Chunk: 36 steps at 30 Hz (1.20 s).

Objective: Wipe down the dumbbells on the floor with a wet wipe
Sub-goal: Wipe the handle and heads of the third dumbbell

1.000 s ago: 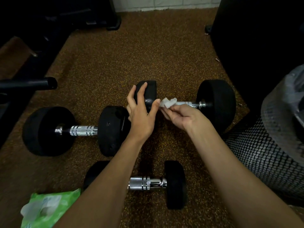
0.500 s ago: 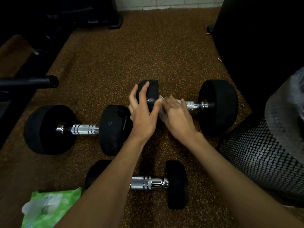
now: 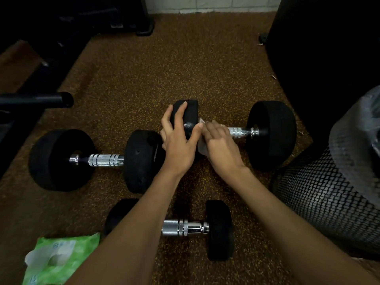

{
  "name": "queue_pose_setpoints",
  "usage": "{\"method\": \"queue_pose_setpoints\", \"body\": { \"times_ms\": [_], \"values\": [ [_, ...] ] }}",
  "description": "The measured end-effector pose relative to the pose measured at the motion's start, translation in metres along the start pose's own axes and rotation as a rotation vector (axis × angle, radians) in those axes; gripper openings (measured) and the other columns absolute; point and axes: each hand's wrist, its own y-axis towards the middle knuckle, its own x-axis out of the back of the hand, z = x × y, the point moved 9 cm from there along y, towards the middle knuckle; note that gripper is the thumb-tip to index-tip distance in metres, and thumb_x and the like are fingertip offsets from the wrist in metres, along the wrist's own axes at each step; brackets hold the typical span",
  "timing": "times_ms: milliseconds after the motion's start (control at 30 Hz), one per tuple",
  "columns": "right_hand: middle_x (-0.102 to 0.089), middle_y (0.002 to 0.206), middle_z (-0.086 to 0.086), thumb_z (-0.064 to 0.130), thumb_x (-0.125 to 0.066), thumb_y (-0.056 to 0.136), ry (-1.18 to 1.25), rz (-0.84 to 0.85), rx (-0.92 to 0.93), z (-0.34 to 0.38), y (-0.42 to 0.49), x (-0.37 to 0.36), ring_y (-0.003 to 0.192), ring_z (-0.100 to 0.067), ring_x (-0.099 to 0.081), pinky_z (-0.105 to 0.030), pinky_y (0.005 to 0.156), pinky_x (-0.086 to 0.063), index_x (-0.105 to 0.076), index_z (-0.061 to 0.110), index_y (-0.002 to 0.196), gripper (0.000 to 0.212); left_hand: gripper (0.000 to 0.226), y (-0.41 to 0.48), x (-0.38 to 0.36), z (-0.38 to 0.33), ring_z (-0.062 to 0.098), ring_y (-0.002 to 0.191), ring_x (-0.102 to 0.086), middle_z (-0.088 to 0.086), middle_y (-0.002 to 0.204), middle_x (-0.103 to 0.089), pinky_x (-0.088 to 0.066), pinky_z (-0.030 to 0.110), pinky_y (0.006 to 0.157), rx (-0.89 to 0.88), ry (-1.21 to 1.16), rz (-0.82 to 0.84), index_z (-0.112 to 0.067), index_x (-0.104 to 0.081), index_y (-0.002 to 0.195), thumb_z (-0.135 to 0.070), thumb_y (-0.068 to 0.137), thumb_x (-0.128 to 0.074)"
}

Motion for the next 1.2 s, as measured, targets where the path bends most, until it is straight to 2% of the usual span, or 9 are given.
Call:
{"method": "queue_pose_setpoints", "body": {
  "times_ms": [67,133,267,367,467,600,833,1000,1200],
  "values": [
    [-0.065,0.111,-0.018,0.017,-0.052,0.092,0.038,-0.04,0.0,0.0,0.009,0.013,0.107,-0.036,-0.059,-0.045,0.097,-0.039,-0.061,0.002,0.117,0.03,0.057,0.0,0.0,0.0,0.016,0.134,-0.017,-0.005,0.154,-0.008,-0.016,0.03,0.102,-0.001,0.003,-0.001,-0.038,-0.027,0.145,-0.042,0.093,-0.052],
    [-0.066,0.101,-0.023,0.024,-0.043,0.096,0.152,0.007,-0.094,-0.006,0.027,0.023,0.095,-0.039,-0.061,-0.042,0.084,-0.043,-0.065,0.002,0.102,0.031,0.058,0.0,0.0,0.0,0.018,0.135,-0.017,-0.004,0.154,-0.008,-0.016,0.03,0.102,0.005,0.007,0.001,-0.037,-0.027,0.145,-0.042,0.093,-0.052],
    [-0.059,0.112,-0.022,0.03,-0.044,0.093,0.278,0.438,-0.323,-0.028,0.055,-0.004,0.105,-0.039,-0.056,-0.033,0.074,-0.039,-0.064,0.002,0.105,0.036,0.058,0.001,0.001,-0.001,0.02,0.136,-0.016,-0.004,0.154,-0.008,-0.016,0.031,0.101,0.01,0.01,0.008,-0.037,-0.027,0.145,-0.042,0.093,-0.052],
    [-0.057,0.103,-0.016,0.031,-0.045,0.092,0.319,0.484,-0.342,-0.028,0.059,-0.007,0.103,-0.035,-0.056,-0.033,0.074,-0.04,-0.063,0.005,0.102,0.033,0.058,0.003,0.001,-0.001,0.021,0.136,-0.016,-0.003,0.153,-0.009,-0.014,0.03,0.101,0.012,0.014,0.0,-0.036,-0.028,0.145,-0.041,0.093,-0.052],
    [-0.063,0.101,-0.023,0.028,-0.042,0.095,0.295,0.318,-0.229,-0.021,0.047,0.004,0.097,-0.038,-0.059,-0.036,0.075,-0.044,-0.062,0.004,0.099,0.031,0.058,0.003,0.001,-0.002,0.019,0.137,-0.016,-0.002,0.153,-0.01,-0.012,0.027,0.101,0.001,0.029,-0.009,-0.035,-0.028,0.145,-0.04,0.093,-0.053],
    [-0.064,0.095,-0.021,0.017,-0.041,0.096,0.275,0.07,0.058,-0.007,0.025,0.015,0.087,-0.037,-0.06,-0.041,0.076,-0.043,-0.061,0.001,0.098,0.025,0.057,-0.001,0.001,-0.001,0.019,0.137,-0.015,-0.004,0.154,-0.008,-0.013,0.028,0.101,-0.004,0.022,-0.006,-0.036,-0.028,0.145,-0.041,0.093,-0.052],
    [-0.063,0.116,-0.015,0.008,-0.057,0.083,0.136,-0.074,0.211,-0.004,0.002,0.01,0.105,-0.032,-0.056,-0.038,0.094,-0.043,-0.056,-0.002,0.127,0.045,0.056,0.0,0.002,-0.003,0.021,0.137,-0.016,-0.002,0.153,-0.009,-0.013,0.028,0.101,0.001,0.032,-0.019,-0.036,-0.028,0.144,-0.041,0.093,-0.052],
    [-0.064,0.093,-0.014,0.012,-0.043,0.083,-0.094,-0.248,0.312,0.009,-0.004,0.02,0.088,-0.023,-0.039,-0.033,0.077,-0.033,-0.065,-0.005,0.11,0.038,0.057,0.003,0.0,-0.004,0.023,0.136,-0.018,-0.003,0.153,-0.009,-0.015,0.03,0.099,0.026,0.036,0.007,-0.037,-0.028,0.144,-0.043,0.093,-0.052],
    [-0.062,0.082,-0.011,0.01,-0.041,0.082,-0.249,-0.312,0.402,0.014,-0.014,0.031,0.082,-0.023,-0.037,-0.034,0.072,-0.031,-0.068,-0.003,0.102,0.036,0.057,0.005,0.0,-0.004,0.026,0.135,-0.02,-0.002,0.153,-0.009,-0.017,0.033,0.103,0.048,0.06,0.015,-0.036,-0.028,0.144,-0.041,0.093,-0.052]
  ]
}}
